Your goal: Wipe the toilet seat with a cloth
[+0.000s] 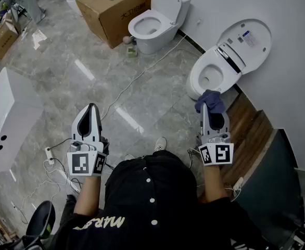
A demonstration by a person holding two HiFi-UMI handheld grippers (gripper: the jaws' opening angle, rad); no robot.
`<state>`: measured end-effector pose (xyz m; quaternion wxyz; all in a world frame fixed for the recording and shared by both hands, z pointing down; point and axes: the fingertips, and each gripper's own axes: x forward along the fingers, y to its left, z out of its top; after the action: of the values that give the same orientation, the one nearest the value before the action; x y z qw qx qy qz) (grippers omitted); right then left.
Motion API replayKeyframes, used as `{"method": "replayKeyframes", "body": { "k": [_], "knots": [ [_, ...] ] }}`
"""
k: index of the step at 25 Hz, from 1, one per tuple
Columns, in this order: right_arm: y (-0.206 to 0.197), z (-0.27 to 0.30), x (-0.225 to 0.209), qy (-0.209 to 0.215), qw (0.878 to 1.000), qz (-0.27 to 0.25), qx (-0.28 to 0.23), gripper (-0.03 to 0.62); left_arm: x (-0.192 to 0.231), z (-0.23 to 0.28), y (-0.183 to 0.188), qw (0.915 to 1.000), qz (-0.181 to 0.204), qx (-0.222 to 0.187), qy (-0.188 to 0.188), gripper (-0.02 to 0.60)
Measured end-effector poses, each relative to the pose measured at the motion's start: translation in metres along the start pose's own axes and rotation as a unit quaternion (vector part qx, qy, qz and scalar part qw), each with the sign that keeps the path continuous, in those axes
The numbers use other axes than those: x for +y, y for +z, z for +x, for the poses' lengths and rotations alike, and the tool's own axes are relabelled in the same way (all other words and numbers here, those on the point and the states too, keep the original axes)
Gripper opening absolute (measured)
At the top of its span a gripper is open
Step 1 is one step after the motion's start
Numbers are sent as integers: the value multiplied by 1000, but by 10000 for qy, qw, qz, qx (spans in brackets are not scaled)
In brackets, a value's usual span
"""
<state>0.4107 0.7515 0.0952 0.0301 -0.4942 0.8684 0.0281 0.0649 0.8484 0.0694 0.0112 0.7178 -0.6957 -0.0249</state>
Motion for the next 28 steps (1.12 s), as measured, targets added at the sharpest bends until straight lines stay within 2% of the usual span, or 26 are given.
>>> {"method": "replayKeyframes", "body": {
  "k": [5, 9, 12, 19, 24, 28],
  "knots": [
    [-4, 4, -6, 50, 10000, 20, 12, 98, -6, 7, -3, 10000, 12, 24, 23, 9],
    [-4, 7, -13, 156, 9998, 92, -46, 98, -9, 12, -2, 9996, -66, 146, 244, 9],
    [-3, 11, -27, 236, 9991, 308, -181, 101, -15, 16, -2, 9993, -1, 114, 344, 9],
    [-13, 24, -57, 297, 9992, 256, -74, 101, -28, 30, -2, 9970, -14, -29, 776, 9],
    [-17, 41, -60, 368, 9990, 256, -47, 101, -30, 48, -11, 9980, -72, 67, 618, 9],
    [-23, 65, -58, 387, 9989, 247, 0, 101, -15, 71, -19, 9980, -149, 117, 607, 9]
  ]
}}
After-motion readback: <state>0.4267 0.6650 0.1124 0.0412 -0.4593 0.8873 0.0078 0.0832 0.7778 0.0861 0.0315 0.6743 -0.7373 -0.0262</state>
